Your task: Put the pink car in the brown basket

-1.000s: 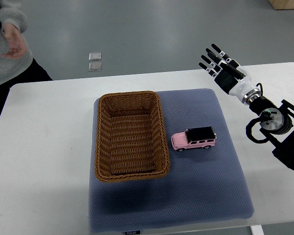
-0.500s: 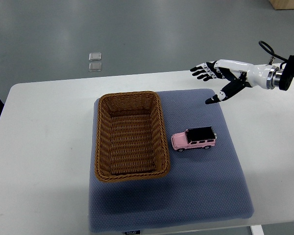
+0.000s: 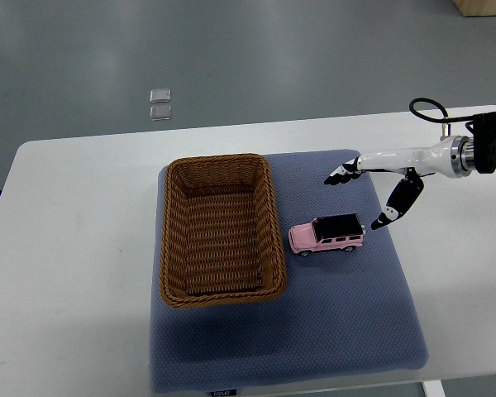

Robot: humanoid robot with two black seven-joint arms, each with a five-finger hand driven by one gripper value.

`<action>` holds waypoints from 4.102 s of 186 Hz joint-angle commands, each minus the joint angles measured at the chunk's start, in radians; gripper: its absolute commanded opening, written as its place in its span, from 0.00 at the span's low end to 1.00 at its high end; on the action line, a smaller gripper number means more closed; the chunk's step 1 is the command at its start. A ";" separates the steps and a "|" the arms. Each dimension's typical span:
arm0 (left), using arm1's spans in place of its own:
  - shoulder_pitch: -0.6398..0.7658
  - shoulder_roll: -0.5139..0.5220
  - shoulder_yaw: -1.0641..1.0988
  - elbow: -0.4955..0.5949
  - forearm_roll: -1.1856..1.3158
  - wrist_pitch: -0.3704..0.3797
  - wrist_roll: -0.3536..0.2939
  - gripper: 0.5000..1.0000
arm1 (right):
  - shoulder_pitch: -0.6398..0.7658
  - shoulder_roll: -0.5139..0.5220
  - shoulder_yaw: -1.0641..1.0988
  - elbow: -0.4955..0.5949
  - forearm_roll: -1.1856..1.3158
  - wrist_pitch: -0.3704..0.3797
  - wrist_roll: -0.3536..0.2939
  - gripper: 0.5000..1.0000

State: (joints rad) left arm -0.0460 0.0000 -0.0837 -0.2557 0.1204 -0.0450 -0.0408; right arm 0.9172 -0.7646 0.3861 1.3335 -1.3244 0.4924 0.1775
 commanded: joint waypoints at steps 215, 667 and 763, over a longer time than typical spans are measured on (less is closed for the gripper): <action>0.000 0.000 -0.002 0.009 -0.001 0.001 -0.001 1.00 | -0.156 0.176 -0.019 -0.139 -0.093 -0.169 0.005 0.32; 0.000 0.000 0.001 0.003 -0.001 0.001 -0.001 1.00 | 0.221 0.616 -0.118 -0.570 0.047 -0.187 0.045 0.82; 0.000 0.000 0.002 0.001 -0.001 0.001 -0.001 1.00 | -0.190 0.485 0.540 -0.577 1.039 -0.190 0.050 0.82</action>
State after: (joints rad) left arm -0.0460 0.0000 -0.0825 -0.2555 0.1201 -0.0442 -0.0414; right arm 0.8286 -0.2886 0.8284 0.7626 -0.4854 0.3010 0.2271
